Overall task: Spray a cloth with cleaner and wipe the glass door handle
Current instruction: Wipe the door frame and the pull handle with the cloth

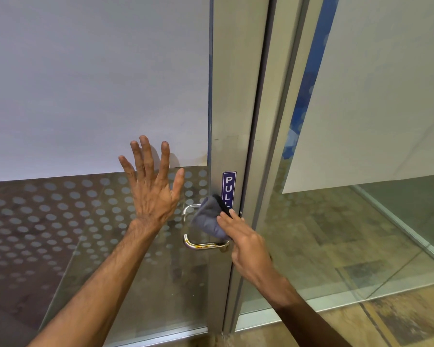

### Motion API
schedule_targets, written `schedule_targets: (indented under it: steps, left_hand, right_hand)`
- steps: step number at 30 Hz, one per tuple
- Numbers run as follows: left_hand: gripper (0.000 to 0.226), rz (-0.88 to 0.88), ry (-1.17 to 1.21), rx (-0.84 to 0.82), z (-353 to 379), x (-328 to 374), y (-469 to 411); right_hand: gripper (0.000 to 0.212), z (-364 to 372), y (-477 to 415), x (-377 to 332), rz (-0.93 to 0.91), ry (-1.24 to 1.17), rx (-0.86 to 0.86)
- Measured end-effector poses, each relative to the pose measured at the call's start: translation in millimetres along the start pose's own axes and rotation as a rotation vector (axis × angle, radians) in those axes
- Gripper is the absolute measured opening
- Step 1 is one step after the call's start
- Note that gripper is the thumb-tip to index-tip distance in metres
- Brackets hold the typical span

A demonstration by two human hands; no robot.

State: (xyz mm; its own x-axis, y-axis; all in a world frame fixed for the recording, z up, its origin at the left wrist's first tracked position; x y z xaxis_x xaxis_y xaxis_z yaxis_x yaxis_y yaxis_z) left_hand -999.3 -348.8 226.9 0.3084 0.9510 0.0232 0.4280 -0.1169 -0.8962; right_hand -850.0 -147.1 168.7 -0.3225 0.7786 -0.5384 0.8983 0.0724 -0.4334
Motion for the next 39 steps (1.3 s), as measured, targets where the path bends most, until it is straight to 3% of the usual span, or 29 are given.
schedule_targets:
  steps: [5, 7, 9, 12, 15, 19, 23, 32, 39]
  left_hand:
    - [0.076, -0.008, 0.011, -0.026, -5, 1, 0]
    - [0.076, -0.010, 0.008, -0.026, -7, 0, -1]
    - [0.077, -0.010, 0.010, -0.024, -8, -1, -2]
    - [0.078, -0.011, -0.001, -0.019, -9, -3, -2]
    - [0.078, -0.013, -0.006, -0.016, -9, -5, -1]
    - [0.077, -0.016, -0.008, -0.027, -9, -5, -1]
    - [0.074, -0.022, -0.006, -0.042, -8, -7, -2]
    - [0.074, -0.016, 0.006, 0.002, -4, -9, -6]
    - [0.077, -0.008, -0.028, -0.018, 1, -10, -6]
  right_hand:
    - [0.071, -39, 8, -13, 0.401, -0.834, 0.372]
    - [0.056, -55, 3, -16, 0.445, -1.065, 0.517]
    - [0.046, -73, -5, -23, 0.418, -1.121, 0.693]
    - [0.047, -94, -26, -40, 0.236, -0.802, 0.919]
    - [0.057, -97, -55, -51, -0.018, -0.447, 0.979]
    - [0.072, -74, -98, -54, -0.309, 0.051, 0.705]
    - [0.073, -43, -112, -42, -0.335, 0.366, 0.559]
    - [0.054, -2, -86, -18, -0.315, 0.416, 0.474]
    - [0.070, 22, -58, 2, -0.287, 0.482, 0.345]
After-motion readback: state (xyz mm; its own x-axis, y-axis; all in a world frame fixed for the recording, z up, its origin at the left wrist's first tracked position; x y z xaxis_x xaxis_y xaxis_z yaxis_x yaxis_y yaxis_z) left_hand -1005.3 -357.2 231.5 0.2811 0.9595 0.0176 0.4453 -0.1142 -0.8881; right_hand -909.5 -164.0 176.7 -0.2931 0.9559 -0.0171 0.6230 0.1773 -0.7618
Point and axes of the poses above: each hand's wrist, its own y-axis away from the middle knuckle, its own z-axis out of the palm, x = y × z, the point moved 2 cm from there along -y, towards the middle knuckle, and after that the axes turned 9 degrees about -y, right-handed, at the moved point
